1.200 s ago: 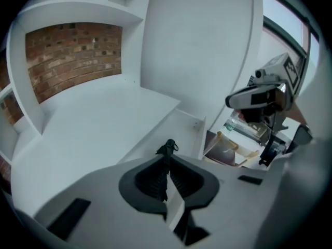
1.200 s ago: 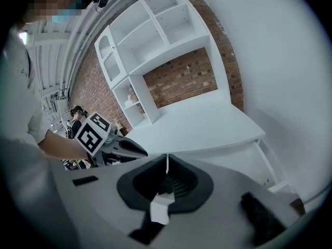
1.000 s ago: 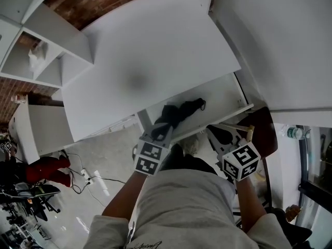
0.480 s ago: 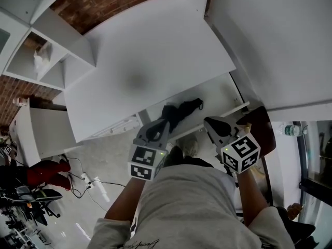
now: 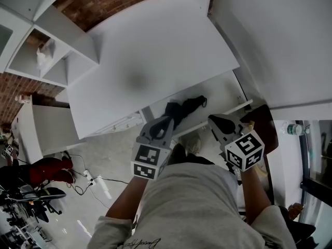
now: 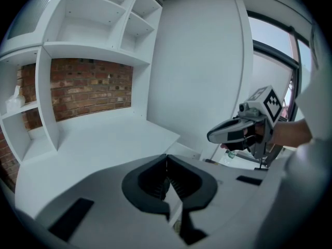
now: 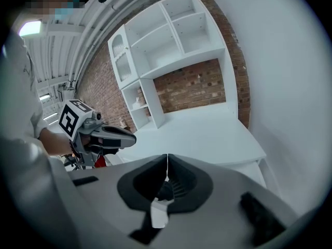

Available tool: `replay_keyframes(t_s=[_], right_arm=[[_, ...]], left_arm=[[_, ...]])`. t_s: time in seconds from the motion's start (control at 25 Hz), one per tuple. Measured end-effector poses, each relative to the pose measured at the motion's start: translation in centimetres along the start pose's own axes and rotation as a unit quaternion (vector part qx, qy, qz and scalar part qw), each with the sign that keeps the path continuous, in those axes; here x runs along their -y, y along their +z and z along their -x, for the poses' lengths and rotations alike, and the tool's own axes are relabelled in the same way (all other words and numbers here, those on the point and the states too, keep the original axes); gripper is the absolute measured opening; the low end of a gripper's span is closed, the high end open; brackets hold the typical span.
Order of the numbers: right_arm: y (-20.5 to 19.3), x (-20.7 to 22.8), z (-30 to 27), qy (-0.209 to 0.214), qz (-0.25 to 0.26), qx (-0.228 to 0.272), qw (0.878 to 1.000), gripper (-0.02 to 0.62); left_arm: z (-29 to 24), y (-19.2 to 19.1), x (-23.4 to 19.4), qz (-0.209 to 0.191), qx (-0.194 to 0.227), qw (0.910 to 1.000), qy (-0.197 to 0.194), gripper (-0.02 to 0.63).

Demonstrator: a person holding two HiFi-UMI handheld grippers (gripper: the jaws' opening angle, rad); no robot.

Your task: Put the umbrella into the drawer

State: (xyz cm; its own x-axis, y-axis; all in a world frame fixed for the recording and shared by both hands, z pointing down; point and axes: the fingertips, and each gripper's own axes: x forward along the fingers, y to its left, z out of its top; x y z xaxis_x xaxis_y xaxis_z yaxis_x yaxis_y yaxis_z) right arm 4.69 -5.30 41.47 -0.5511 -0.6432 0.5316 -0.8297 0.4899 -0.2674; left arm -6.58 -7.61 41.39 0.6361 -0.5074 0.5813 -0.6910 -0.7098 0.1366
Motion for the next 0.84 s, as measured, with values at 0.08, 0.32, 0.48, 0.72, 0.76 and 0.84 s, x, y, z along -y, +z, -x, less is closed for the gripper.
replay_keyframes(t_s=[0.08,0.32,0.48,0.72,0.76,0.84], right_arm=[[-0.11,-0.07,-0.13,0.002,-0.001,0.000,1.000,0.029],[0.23,-0.24,-0.41,0.010,0.004,0.000,1.000,0.029],[0.39,-0.16,-0.63,0.014,0.007,0.000,1.000,0.029],[0.54,-0.48,-0.55,0.019,0.009,0.002,1.000,0.029],[0.50,-0.60,-0.54,0.020,0.008,0.002,1.000,0.029],[0.44,-0.86,-0.55,0.022,0.006,0.003,1.000,0.029]], left_arm=[[0.00,0.07,0.02,-0.001,0.001,1.0000,0.001,0.017],[-0.19,0.06,-0.05,-0.007,-0.006,0.9999,0.006,0.017],[-0.10,0.14,-0.32,-0.004,-0.005,0.9999,0.010,0.017],[0.36,-0.10,-0.34,0.001,-0.006,0.9998,0.016,0.017],[0.45,-0.21,-0.36,0.002,-0.007,0.9998,0.017,0.017],[0.61,-0.43,-0.42,0.004,-0.009,0.9998,0.017,0.017]])
